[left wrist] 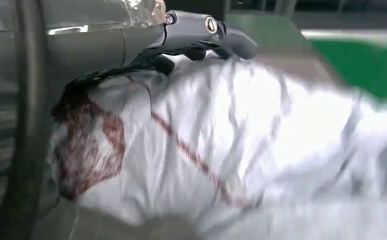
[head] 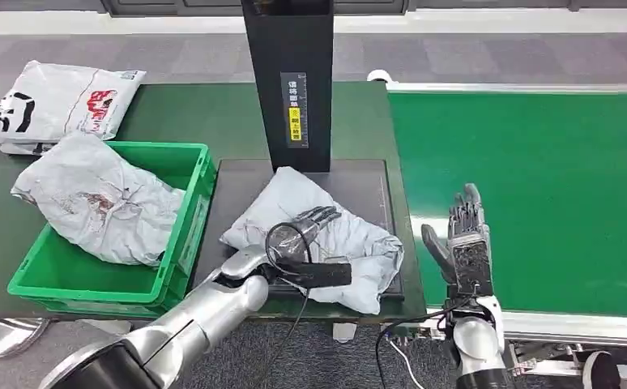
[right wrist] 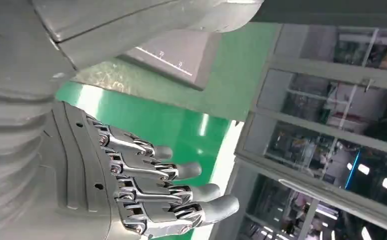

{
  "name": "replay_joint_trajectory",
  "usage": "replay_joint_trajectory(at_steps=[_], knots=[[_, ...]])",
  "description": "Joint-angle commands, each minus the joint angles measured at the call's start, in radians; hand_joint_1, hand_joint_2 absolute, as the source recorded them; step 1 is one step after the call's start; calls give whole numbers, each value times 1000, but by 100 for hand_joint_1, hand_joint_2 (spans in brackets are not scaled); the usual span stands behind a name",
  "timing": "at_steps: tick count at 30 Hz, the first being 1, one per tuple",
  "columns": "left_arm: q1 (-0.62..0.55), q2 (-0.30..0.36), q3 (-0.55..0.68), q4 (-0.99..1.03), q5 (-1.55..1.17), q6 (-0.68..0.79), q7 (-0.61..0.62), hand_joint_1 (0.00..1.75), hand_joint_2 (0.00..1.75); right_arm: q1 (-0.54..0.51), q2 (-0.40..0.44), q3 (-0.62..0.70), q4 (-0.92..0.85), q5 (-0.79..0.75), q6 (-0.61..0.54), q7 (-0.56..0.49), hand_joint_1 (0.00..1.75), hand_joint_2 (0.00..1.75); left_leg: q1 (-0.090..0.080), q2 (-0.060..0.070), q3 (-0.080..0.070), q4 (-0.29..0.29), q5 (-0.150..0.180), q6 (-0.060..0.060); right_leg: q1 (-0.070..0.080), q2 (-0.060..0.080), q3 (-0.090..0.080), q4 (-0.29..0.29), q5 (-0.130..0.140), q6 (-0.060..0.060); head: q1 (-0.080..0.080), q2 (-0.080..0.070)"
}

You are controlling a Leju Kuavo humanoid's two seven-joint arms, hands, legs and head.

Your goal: Moved the parcel from conveyor to table for the left to box.

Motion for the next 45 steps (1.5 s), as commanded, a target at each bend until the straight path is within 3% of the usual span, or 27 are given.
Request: replay_joint_trajectory(at_steps=[1,24,25,29,30,31,32,34,35,37,41,45], knots=[[-12,39,-158,125,-39,-25,27,70,175,-47,18,-64,50,-5,8,4,0,175,-1,2,4,-1,0,1,0,2,3,-1,0,0,0,0],[-13,39,-157,125,-39,-25,27,70,175,-47,18,-64,51,-5,8,4,0,175,0,3,11,-3,-1,2,0,2,11,-3,0,1,0,0],[-13,39,-157,125,-39,-25,27,175,175,-47,18,-64,51,-5,8,4,0,175,0,3,11,-2,-1,2,0,2,11,-2,0,1,0,0],[23,45,-53,65,-28,58,20,175,175,-9,17,-61,21,7,26,11,0,175,-1,2,12,-2,-2,1,-1,1,12,-2,-1,0,0,0],[49,35,121,-72,95,311,-140,175,175,1,29,-73,14,4,10,21,0,175,0,3,12,-4,-1,2,0,2,12,-4,0,0,0,0],[5,54,147,-117,106,398,-134,175,175,5,31,-73,13,3,11,21,0,175,0,2,11,-2,-2,1,0,1,11,-2,-1,0,0,0],[11,110,330,-388,-122,590,-28,175,175,21,45,-98,-22,-6,-13,4,0,175,0,3,10,-2,-1,2,0,2,10,-3,0,0,0,0],[-50,201,389,-527,-112,419,35,175,175,43,45,-111,-68,-6,-9,10,0,175,1,3,5,1,-2,1,1,2,5,1,0,0,0,0],[-56,210,415,-538,-117,400,34,175,175,46,45,-115,-76,-6,-7,11,0,175,1,5,5,2,-2,0,1,4,3,1,0,-1,0,0],[-58,202,449,-501,-135,422,11,175,175,53,46,-123,-87,-6,-6,11,0,175,2,4,-1,5,-1,-2,2,3,-4,4,0,-3,0,0],[-53,212,480,-437,-73,469,-46,175,175,56,42,-130,-81,-7,-5,10,0,175,3,8,5,-2,1,-4,2,7,1,-1,2,-5,0,0],[-37,240,470,-396,-89,534,-67,175,175,55,38,-129,-69,-15,0,0,0,175,4,4,2,-1,2,-4,3,3,-1,0,2,-5,0,0]])
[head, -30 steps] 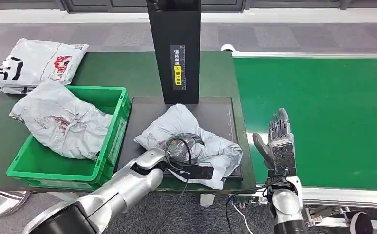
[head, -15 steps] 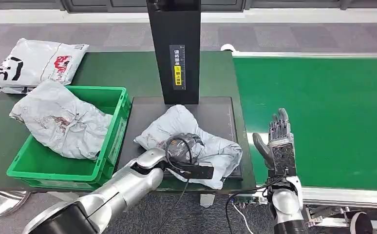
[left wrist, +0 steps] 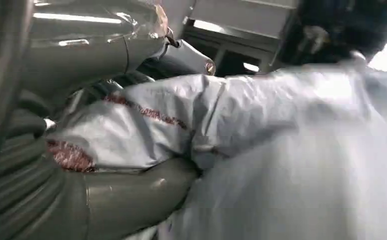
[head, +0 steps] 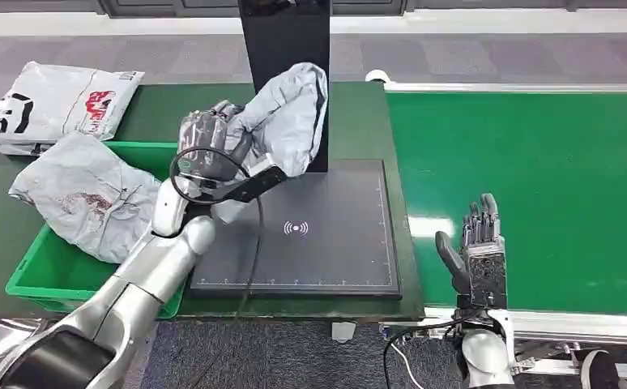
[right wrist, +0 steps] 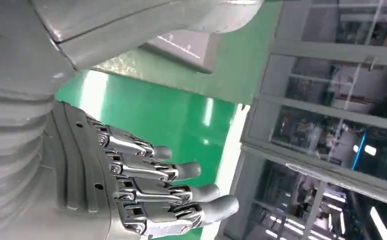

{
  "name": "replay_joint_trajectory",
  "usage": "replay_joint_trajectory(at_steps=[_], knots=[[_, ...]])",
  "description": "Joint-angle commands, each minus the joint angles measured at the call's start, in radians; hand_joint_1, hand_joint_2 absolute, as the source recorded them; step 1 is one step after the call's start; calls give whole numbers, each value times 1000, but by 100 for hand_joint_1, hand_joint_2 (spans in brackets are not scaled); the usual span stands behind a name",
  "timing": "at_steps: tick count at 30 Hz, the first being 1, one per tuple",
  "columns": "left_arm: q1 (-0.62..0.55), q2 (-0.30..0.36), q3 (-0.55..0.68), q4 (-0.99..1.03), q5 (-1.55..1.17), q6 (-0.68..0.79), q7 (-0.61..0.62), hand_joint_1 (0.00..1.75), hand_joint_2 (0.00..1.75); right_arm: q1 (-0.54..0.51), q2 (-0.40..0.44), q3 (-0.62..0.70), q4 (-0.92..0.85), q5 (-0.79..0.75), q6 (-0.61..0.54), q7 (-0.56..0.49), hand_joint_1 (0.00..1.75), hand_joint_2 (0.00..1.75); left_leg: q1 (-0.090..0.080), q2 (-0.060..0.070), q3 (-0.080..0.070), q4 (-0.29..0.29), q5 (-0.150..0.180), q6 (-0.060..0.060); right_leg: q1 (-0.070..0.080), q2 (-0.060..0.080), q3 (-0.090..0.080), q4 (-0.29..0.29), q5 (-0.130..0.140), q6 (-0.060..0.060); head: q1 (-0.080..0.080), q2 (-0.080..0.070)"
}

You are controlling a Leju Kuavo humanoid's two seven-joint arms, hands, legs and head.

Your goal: Moved the parcel from conveyor to table for the left to box.

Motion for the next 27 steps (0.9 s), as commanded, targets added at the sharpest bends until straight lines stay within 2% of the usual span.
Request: replay_joint_trajectory(at_steps=[1,3,5,7,10,12,16,17,18,23,24,27], knots=[[0,61,142,18,22,58,-50,175,175,-13,16,-70,13,-14,7,-4,0,175,0,2,2,-1,-1,1,0,2,2,-2,0,0,0,0],[15,76,156,11,41,71,-47,175,175,-19,12,-65,22,-15,8,-9,0,175,0,1,2,-1,-1,1,0,1,2,-1,0,1,0,0],[36,106,179,-15,-59,115,-13,175,175,-27,9,-62,36,-20,9,-13,0,175,0,2,2,-1,-1,1,1,2,3,-2,0,1,0,0],[35,112,184,-12,-53,114,-21,175,175,-28,8,-60,37,-22,9,-15,0,175,0,4,2,-1,-1,1,1,4,2,-2,0,1,0,0],[57,98,258,-69,-147,115,15,175,175,-28,7,-54,36,-22,11,-15,0,175,0,2,0,0,-1,1,1,1,0,-1,0,1,0,0],[82,97,358,-129,-388,115,116,175,175,-35,10,-51,42,-23,13,-15,0,175,0,3,-1,0,-1,1,1,3,-1,-1,0,0,0,0],[102,136,437,-149,-614,115,277,175,175,-53,20,-48,54,-23,9,-10,0,175,1,4,-1,-1,-2,1,1,3,-1,-1,0,1,0,0],[105,155,432,-136,-680,115,339,175,175,-57,22,-48,56,-21,6,-8,0,175,0,4,-1,-1,-1,1,1,4,-1,-1,0,0,0,0],[111,219,361,-107,-680,115,428,175,175,-60,23,-48,58,-19,5,-6,0,175,0,7,0,-1,-2,1,1,6,-1,-1,0,0,0,0],[111,219,361,-107,-680,115,428,175,175,-60,23,-48,58,-19,5,-6,0,175,1,5,-1,-1,-2,-1,1,4,-3,-1,-1,-1,0,0],[97,269,249,-67,-680,115,557,175,175,-63,23,-50,62,-19,5,-5,0,175,2,4,-1,-1,-2,-1,1,3,-2,-1,-1,-1,0,0],[97,269,249,-67,-680,115,557,175,175,-63,23,-50,62,-19,5,-5,0,175,3,-1,-1,-2,-1,0,2,-3,0,-2,-3,-2,0,0]])
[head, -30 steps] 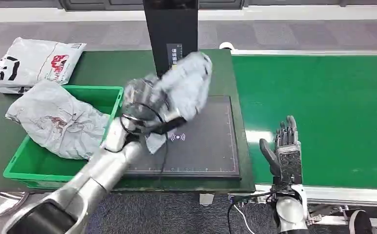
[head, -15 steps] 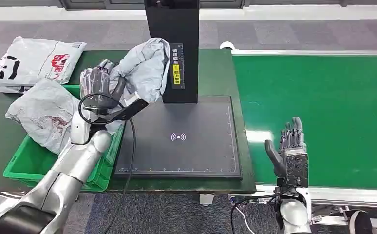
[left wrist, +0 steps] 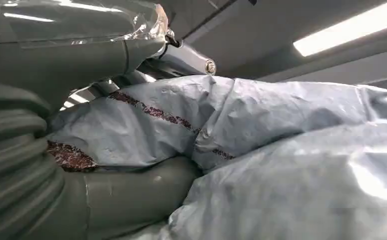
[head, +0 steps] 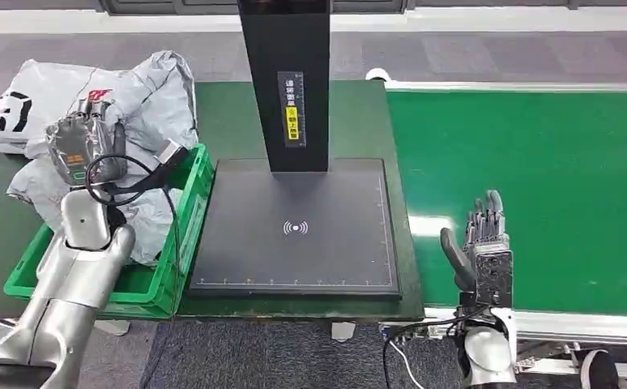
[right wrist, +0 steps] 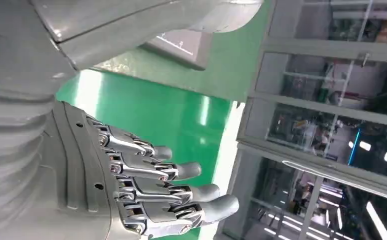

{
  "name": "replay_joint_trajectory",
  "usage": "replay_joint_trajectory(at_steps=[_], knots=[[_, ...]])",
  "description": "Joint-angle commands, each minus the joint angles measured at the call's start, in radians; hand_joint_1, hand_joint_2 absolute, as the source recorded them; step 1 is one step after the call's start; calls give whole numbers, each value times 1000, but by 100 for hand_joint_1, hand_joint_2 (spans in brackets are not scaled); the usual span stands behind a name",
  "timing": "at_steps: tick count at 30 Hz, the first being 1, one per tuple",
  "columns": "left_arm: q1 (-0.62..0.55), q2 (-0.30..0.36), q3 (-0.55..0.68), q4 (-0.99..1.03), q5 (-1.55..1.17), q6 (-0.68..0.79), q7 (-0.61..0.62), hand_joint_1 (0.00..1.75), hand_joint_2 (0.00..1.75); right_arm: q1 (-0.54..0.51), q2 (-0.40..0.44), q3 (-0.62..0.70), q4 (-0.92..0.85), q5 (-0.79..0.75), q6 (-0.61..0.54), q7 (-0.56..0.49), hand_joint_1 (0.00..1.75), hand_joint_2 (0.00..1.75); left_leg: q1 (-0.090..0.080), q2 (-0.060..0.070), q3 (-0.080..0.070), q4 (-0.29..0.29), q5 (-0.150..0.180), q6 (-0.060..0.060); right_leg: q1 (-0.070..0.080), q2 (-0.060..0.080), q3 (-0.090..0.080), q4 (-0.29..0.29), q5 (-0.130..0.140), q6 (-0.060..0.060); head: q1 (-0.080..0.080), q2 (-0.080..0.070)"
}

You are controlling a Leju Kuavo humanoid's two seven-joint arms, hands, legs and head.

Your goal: Moved the parcel from conveyor to table for the left to box.

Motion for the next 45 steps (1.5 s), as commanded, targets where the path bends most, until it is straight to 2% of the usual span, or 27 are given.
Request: replay_joint_trajectory(at_steps=[1,2,4,6,8,12,13,15,16,17,18,19,20,21,24,25,36,38,39,42,45], knots=[[-33,58,-49,66,-59,5,124,175,175,-50,13,-36,65,-3,-1,4,0,175,0,-2,2,-1,0,1,1,-3,3,-1,-1,1,0,0],[-33,58,-49,66,-59,5,124,175,175,-50,13,-36,65,-3,-1,4,0,175,0,0,4,-1,-1,1,2,0,4,-2,-1,1,0,0],[-52,98,-115,122,-59,5,230,175,175,-51,12,-36,65,0,-3,6,0,175,0,1,2,-1,-1,0,2,1,2,-1,-1,0,0,0],[-52,102,-61,122,-59,5,217,175,175,-43,4,-38,63,1,-6,8,0,175,0,0,2,-1,-1,0,2,0,2,-1,-1,0,0,0],[-57,134,-89,156,-59,5,242,175,175,-37,1,-42,65,-1,-5,8,0,175,0,1,3,-1,-1,0,2,1,2,-1,-1,0,0,0],[-94,137,-138,256,-59,-10,264,175,175,-29,6,-44,61,-2,-2,7,0,175,0,1,2,-1,-1,-1,2,0,1,-1,-1,0,0,0],[-106,131,-148,284,-59,-46,251,175,175,-30,5,-43,62,-3,-1,7,0,175,0,-1,3,-1,-1,0,2,-1,2,-1,-1,0,0,0],[-171,116,-225,410,-59,-233,224,175,175,-40,-2,-49,68,-3,3,5,0,175,1,-2,2,-1,-1,-1,2,-2,2,-1,-2,0,0,0],[-205,119,-312,478,-59,-344,183,175,175,-46,-7,-54,74,-22,21,1,0,175,1,-4,4,-1,-1,0,2,-4,4,-2,-2,0,0,0],[-232,80,-294,545,-56,-391,160,175,175,-48,-15,-66,85,-36,31,-4,0,175,1,-3,2,-1,0,0,2,-3,2,-1,-2,0,0,0],[-247,68,-327,587,-59,-433,111,138,175,-50,-19,-70,93,-39,38,-10,0,175,1,-6,4,-2,0,0,2,-6,5,-3,-2,0,0,0],[-259,54,-331,622,-55,-485,83,117,175,-51,-22,-71,101,-41,47,-15,0,175,0,-5,3,-2,0,0,1,-6,4,-2,-2,0,0,0],[-267,31,-334,668,-57,-559,18,117,175,-60,-22,-74,121,-40,59,-27,0,175,0,-5,4,-2,0,0,1,-6,5,-3,-1,0,0,0],[-267,29,-385,688,-59,-601,51,0,175,-66,-21,-68,130,-36,69,-29,0,175,0,-3,4,-2,0,0,2,-3,4,-3,-1,0,0,0],[-245,-20,-302,701,-1,-562,48,0,175,-77,-6,-59,137,-23,71,-23,0,175,0,0,6,-3,-1,0,1,-1,5,-4,0,0,0,0],[-234,-59,-177,683,115,-465,2,0,175,-77,9,-73,121,-25,61,-12,0,175,0,1,5,-2,-1,0,1,0,4,-3,1,-1,0,0],[-245,-69,-169,687,107,-472,7,0,175,-78,14,-78,96,-14,61,15,0,175,0,1,3,0,-1,-1,0,0,2,-1,1,-2,0,0],[-259,-119,-36,672,225,-357,-77,0,175,-108,32,-115,97,-15,55,33,0,175,0,1,2,0,-1,-1,0,-1,2,-1,1,-2,0,0],[-272,-137,-6,673,249,-333,-93,0,0,-117,28,-119,99,-12,52,41,0,175,0,-1,3,0,-1,0,0,-3,3,-1,1,-1,0,0],[-291,-169,61,664,311,-298,-133,0,0,-118,19,-119,107,-14,56,44,0,175,0,-1,1,1,-1,0,0,-3,1,0,1,-2,0,0],[-292,-193,166,653,449,-307,-228,0,0,-116,15,-116,125,-28,47,47,0,175,1,-4,3,0,-1,1,1,-5,5,-3,0,-1,0,0]])
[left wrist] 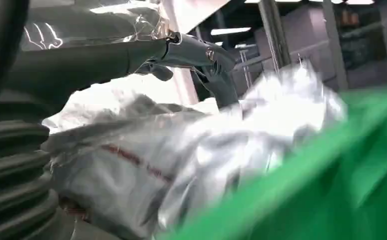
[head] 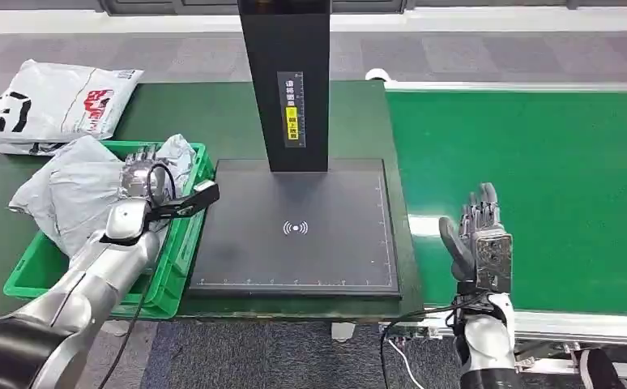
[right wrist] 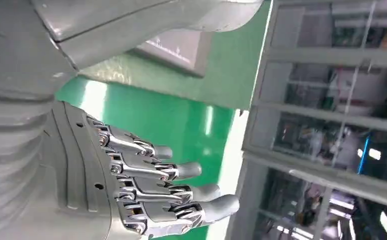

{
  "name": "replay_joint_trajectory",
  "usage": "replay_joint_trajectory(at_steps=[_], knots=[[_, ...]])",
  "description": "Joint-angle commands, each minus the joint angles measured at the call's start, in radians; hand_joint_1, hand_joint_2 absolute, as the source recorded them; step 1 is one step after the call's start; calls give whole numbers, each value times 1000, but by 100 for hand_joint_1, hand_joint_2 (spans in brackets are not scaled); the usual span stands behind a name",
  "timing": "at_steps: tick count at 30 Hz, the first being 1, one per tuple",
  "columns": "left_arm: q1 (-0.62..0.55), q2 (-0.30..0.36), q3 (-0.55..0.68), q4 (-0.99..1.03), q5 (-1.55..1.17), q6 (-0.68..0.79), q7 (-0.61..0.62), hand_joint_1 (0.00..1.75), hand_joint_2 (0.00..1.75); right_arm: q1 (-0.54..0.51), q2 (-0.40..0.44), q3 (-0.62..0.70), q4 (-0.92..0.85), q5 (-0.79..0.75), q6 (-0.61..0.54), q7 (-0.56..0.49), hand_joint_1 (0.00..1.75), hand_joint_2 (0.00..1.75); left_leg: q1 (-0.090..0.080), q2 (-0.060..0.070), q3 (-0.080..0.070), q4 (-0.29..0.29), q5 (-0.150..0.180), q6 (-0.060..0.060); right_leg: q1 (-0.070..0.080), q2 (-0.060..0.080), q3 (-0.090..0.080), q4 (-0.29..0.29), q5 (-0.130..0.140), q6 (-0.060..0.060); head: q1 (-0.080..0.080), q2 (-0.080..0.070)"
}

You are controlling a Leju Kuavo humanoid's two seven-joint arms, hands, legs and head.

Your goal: Moved the parcel from conveyor to table for the left to box.

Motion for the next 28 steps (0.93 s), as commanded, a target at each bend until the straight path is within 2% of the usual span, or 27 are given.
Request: replay_joint_trajectory(at_steps=[1,4,6,10,11,15,16,18,28], knots=[[-102,-160,492,15,469,149,-373,0,0,-74,-13,-46,110,-11,-7,7,0,175,1,-6,3,-1,0,3,1,-6,6,-3,-1,2,0,0],[-110,-162,512,-21,573,218,-444,0,0,-100,-18,-4,155,-15,-21,6,0,175,2,-5,-1,2,0,2,2,-5,2,-1,0,1,0,0],[-109,-159,509,-35,642,240,-490,0,0,-109,-19,18,168,-19,-35,5,0,175,1,-9,-1,1,1,3,2,-8,4,-2,-1,2,0,0],[-100,-167,495,-72,807,268,-616,0,0,-149,-37,51,217,-34,-57,5,0,175,0,-3,1,0,0,3,2,-3,4,-1,0,1,0,0],[-95,-164,465,-65,786,289,-615,0,0,-155,-45,56,237,-39,-59,0,0,175,-1,-2,0,0,0,2,2,-1,2,-1,1,1,0,0],[-43,-219,401,-116,861,296,-724,0,0,-171,-65,84,294,-50,-74,-36,0,175,-1,-2,3,-2,1,2,0,-2,5,-3,1,2,0,0],[-29,-238,346,-117,861,299,-727,0,0,-197,-65,101,327,-38,-92,-40,0,175,-1,-2,2,-1,1,2,0,-2,3,-2,1,2,0,0],[-23,-256,325,-123,863,323,-719,0,0,-215,-60,107,345,-37,-101,-37,0,175,-1,-3,2,-1,1,2,-1,-3,3,-2,1,2,0,0],[-25,-244,317,-125,872,315,-712,0,0,-217,-62,109,349,-38,-103,-37,0,175,-1,0,2,-1,0,2,-1,0,3,-2,1,2,0,0]])
